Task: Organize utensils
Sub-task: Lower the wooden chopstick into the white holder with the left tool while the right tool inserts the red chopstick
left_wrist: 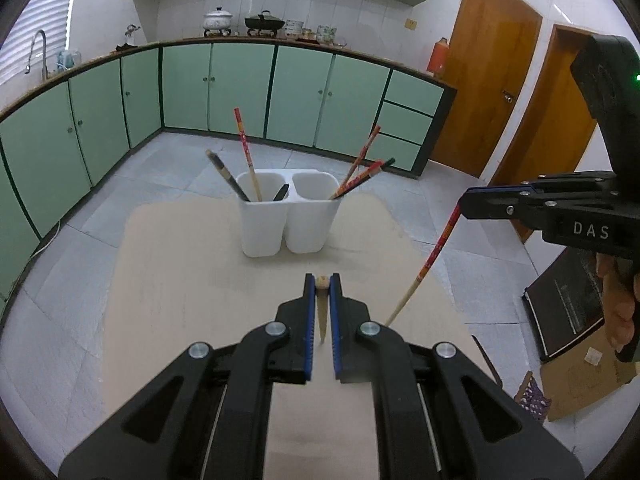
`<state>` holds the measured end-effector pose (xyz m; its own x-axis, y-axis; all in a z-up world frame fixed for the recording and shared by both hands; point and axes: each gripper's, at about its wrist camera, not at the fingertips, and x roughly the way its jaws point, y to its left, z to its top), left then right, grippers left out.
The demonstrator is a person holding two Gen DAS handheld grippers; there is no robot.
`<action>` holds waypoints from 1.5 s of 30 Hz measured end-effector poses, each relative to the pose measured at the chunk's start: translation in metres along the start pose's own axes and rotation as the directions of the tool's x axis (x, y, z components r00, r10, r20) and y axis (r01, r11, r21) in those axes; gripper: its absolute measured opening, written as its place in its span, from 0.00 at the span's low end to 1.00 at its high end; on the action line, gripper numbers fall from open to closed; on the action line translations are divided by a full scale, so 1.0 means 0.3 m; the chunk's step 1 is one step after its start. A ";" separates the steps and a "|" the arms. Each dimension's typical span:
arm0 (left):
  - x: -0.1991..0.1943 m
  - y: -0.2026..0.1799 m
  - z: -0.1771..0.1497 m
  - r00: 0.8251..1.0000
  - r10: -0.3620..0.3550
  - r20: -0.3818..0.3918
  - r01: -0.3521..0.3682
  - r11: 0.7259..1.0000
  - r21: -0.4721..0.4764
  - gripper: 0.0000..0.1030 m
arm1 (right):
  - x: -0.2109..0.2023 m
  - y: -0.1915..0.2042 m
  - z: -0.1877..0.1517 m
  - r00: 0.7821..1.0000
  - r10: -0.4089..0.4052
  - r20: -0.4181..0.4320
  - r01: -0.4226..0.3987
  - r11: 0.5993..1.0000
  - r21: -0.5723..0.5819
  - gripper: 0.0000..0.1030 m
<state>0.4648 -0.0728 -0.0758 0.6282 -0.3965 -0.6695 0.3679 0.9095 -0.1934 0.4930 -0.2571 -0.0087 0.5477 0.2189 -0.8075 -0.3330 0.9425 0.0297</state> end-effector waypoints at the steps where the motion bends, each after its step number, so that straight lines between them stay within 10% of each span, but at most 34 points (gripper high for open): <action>1: -0.001 0.001 0.016 1.000 -0.002 -0.003 0.002 1.000 0.000 0.06 | 0.000 0.003 0.007 1.000 -0.001 -0.002 0.001 1.000 -0.001 0.05; 32: -0.076 0.099 0.608 0.985 0.110 0.129 -0.108 0.994 -0.029 0.06 | -0.140 0.007 0.505 0.991 -0.028 0.127 0.026 0.999 0.021 0.05; 45: 0.173 0.191 0.619 0.990 0.131 0.059 -0.130 0.991 -0.026 0.06 | 0.181 -0.163 0.550 0.998 -0.042 0.051 0.037 0.995 0.098 0.05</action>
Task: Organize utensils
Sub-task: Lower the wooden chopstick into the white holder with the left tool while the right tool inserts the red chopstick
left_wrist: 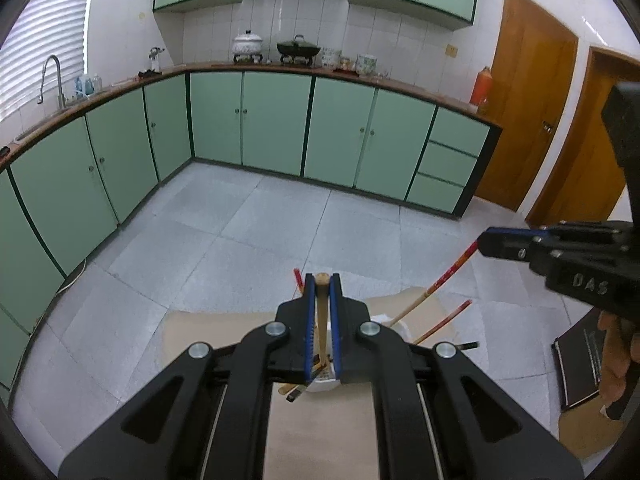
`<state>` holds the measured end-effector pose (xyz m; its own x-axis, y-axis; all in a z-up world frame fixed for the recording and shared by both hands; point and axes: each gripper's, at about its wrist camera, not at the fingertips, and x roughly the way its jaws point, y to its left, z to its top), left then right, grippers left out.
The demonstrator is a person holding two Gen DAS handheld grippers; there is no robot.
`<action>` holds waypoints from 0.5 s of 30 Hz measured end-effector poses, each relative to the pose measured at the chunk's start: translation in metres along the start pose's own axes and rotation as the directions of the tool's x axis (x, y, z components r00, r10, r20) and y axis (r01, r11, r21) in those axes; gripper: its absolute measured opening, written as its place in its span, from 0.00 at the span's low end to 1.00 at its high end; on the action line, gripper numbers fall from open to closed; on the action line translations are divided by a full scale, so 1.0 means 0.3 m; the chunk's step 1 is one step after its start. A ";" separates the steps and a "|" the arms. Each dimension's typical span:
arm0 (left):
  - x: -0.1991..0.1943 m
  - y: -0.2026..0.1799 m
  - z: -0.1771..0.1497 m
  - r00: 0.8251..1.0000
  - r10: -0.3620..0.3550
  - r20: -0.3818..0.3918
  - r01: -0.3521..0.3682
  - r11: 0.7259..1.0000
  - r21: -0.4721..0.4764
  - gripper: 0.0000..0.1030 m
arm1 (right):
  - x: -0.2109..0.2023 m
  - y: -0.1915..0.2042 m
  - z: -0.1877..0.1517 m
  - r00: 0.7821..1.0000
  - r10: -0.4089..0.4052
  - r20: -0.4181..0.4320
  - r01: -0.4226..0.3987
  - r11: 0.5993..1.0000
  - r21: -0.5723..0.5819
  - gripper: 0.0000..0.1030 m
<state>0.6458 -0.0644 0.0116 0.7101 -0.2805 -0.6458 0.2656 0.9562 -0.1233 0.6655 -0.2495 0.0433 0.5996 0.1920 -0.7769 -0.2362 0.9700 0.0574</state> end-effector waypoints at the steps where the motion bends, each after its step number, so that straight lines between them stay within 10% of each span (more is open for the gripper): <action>1: 0.025 0.002 -0.012 1.000 0.005 -0.013 -0.005 1.000 0.003 0.06 | 0.022 -0.009 -0.010 1.000 0.002 -0.012 -0.002 1.000 0.005 0.05; 4: 0.067 0.025 -0.033 0.999 0.014 -0.033 -0.014 1.000 -0.011 0.08 | 0.094 -0.032 -0.049 0.999 0.005 -0.046 -0.004 1.000 0.017 0.06; 8: 0.071 0.057 -0.043 0.999 0.039 -0.021 -0.040 0.999 -0.035 0.44 | 0.113 -0.045 -0.083 0.998 -0.003 -0.056 0.003 1.000 0.008 0.25; 15: -0.009 0.084 -0.025 0.999 0.046 0.000 -0.046 0.998 -0.044 0.58 | 0.001 -0.068 -0.102 1.000 -0.001 -0.004 0.001 1.000 0.018 0.29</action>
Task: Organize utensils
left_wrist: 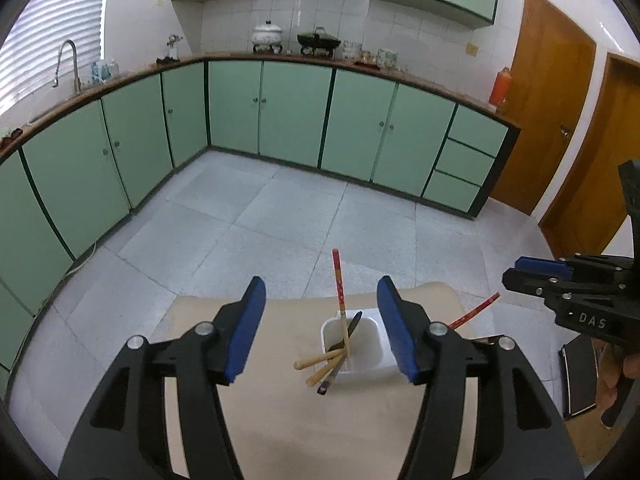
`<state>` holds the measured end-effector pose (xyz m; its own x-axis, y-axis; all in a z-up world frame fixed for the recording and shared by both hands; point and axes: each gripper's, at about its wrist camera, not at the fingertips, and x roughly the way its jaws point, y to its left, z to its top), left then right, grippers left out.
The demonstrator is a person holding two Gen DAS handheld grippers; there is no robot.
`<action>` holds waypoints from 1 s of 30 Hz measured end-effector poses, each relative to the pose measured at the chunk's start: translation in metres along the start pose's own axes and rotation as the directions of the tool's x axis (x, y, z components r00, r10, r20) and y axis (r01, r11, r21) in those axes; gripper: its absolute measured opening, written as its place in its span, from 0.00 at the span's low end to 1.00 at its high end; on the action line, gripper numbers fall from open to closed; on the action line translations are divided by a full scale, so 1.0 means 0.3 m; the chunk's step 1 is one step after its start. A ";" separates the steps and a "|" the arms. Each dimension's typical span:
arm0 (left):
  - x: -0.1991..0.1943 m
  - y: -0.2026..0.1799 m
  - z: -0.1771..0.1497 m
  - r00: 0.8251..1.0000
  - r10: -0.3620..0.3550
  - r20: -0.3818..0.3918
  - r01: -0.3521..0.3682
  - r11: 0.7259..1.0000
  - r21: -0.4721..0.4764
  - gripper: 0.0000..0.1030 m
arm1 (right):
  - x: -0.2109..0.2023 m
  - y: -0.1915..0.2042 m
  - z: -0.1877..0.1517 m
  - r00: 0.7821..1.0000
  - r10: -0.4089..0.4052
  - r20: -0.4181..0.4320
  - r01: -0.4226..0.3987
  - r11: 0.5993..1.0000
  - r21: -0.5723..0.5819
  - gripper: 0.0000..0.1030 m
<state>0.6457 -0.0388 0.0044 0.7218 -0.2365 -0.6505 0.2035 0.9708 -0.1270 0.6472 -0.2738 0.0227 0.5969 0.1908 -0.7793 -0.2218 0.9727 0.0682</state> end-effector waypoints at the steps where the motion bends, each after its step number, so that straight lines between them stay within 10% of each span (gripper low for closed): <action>1: -0.017 0.000 0.001 1.000 -0.001 0.006 0.001 1.000 0.003 0.62 | -0.019 0.002 -0.003 1.000 0.002 0.010 -0.002 1.000 0.000 0.32; 4: -0.110 0.006 -0.014 1.000 -0.007 0.026 0.007 1.000 0.001 0.76 | -0.114 0.012 -0.039 0.998 0.003 0.067 -0.003 1.000 0.005 0.43; 9: -0.311 -0.003 -0.160 0.996 0.013 0.092 -0.017 0.999 0.048 0.89 | -0.369 0.085 -0.272 0.955 -0.074 0.286 0.069 0.997 0.027 0.95; 15: -0.560 -0.028 -0.517 0.981 0.130 0.142 -0.139 0.989 0.054 0.95 | -0.537 0.198 -0.652 0.902 -0.163 0.400 0.163 0.986 0.033 0.94; 30: -1.080 -0.076 -1.092 0.942 0.270 0.202 -0.273 0.962 -0.012 0.95 | -0.823 0.414 -1.289 0.878 -0.295 0.376 0.231 0.951 0.205 0.94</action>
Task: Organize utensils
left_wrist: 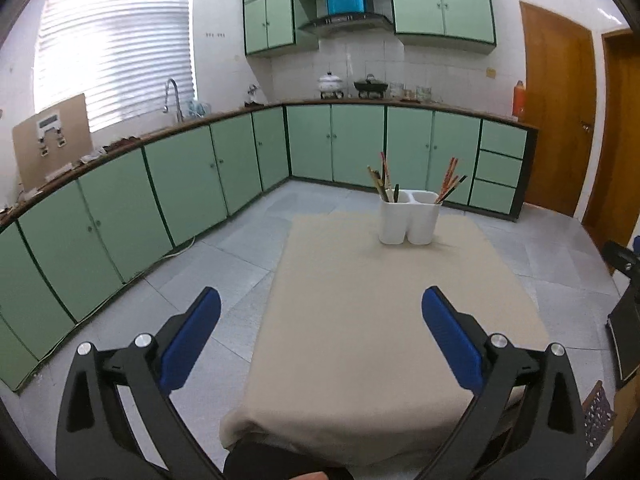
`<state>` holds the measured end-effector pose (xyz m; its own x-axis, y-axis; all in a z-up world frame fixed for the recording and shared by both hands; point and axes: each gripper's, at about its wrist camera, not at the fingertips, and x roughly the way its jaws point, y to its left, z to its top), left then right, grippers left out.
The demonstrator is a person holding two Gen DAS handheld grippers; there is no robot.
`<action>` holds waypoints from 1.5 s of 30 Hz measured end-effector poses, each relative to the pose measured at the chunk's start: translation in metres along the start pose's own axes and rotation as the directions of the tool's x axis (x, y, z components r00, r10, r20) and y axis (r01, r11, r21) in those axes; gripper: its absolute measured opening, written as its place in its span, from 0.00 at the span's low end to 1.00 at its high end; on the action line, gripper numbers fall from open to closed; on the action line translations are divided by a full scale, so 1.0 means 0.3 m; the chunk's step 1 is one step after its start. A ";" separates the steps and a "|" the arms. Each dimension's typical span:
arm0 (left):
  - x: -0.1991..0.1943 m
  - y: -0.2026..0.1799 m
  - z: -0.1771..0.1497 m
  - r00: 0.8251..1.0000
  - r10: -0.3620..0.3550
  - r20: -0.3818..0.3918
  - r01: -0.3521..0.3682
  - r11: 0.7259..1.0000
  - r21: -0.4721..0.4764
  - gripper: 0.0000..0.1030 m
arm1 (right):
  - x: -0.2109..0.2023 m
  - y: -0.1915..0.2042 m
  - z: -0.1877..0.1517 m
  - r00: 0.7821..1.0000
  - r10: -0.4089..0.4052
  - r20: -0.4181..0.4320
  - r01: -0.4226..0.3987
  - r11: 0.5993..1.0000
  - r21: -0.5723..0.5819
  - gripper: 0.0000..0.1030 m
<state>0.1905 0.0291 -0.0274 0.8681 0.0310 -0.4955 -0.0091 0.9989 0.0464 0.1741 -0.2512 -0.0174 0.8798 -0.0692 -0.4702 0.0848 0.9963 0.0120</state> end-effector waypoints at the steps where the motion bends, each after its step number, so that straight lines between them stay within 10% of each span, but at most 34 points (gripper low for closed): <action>1: -0.045 0.003 -0.020 1.000 -0.006 0.007 0.006 1.000 -0.014 0.95 | -0.028 0.012 -0.010 1.000 -0.010 0.011 0.010 1.000 -0.012 0.94; 16: -0.447 0.021 -0.231 1.000 -0.004 0.001 0.004 0.993 -0.120 0.95 | -0.344 0.041 -0.193 0.998 0.046 0.045 -0.045 0.999 -0.012 0.94; 45: -0.688 -0.002 -0.292 0.994 0.058 0.093 -0.044 0.988 -0.146 0.95 | -0.499 -0.006 -0.276 0.992 0.007 0.128 -0.009 1.000 0.013 0.94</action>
<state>-0.0321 0.0251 -0.0013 0.9087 0.0852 -0.4087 -0.1193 0.9911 -0.0587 0.0034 -0.2384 -0.0201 0.9330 -0.0683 -0.3532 0.0832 0.9962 0.0273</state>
